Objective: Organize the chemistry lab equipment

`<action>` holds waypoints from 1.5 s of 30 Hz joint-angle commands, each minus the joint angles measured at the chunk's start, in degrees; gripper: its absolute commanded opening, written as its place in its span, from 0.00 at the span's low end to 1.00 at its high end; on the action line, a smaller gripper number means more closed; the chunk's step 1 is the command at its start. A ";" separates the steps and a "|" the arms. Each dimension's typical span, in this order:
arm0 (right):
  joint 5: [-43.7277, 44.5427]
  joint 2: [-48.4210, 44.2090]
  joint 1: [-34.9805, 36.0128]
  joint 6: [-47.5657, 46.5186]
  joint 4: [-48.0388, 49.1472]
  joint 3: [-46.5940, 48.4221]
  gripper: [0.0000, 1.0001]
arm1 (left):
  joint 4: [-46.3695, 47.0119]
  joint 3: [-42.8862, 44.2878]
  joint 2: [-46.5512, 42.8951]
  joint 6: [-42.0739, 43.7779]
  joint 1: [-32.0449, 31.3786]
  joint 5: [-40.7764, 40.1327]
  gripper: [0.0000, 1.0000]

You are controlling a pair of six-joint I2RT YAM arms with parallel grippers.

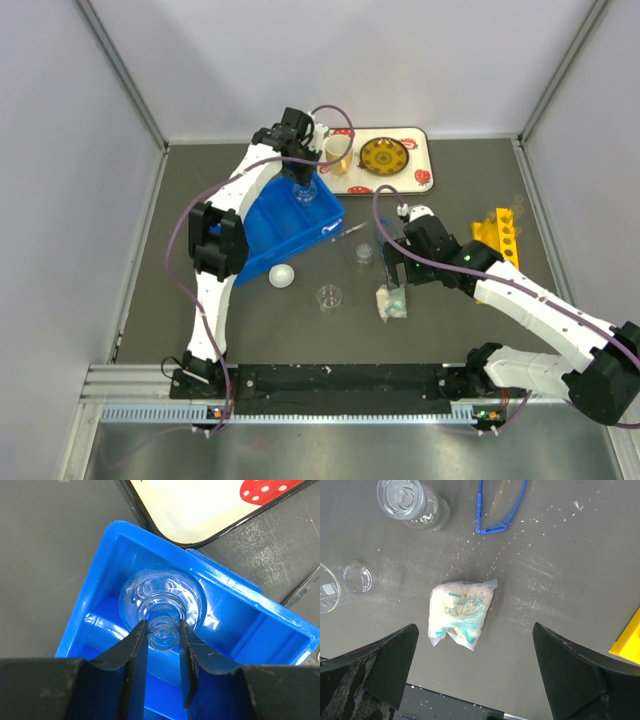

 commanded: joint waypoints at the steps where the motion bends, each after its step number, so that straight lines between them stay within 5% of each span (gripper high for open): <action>1: -0.76 -0.07 -0.28 0.24 1.54 2.38 0.99 | 3.56 2.50 0.12 1.23 0.88 0.29 0.00; 12: -1.55 -1.39 -0.28 1.20 1.46 1.94 0.99 | 3.73 1.54 -0.05 0.97 1.85 -0.85 0.51; 19: -2.25 -2.53 -0.28 1.56 1.46 1.50 0.99 | 3.65 1.01 -1.45 0.18 1.94 -0.68 0.55; 26: -2.87 -3.23 -0.28 1.21 1.37 2.20 0.99 | 2.85 -2.32 -11.97 -2.98 0.63 2.66 0.54; 38: -1.03 -8.06 -0.28 -0.47 -2.23 3.26 0.99 | 3.91 -24.47 -33.96 -10.18 -12.46 -2.26 0.53; 45: -1.38 -15.17 -0.28 1.64 -6.01 1.76 0.99 | 4.96 -35.02 -38.01 -18.97 -20.11 -2.34 0.51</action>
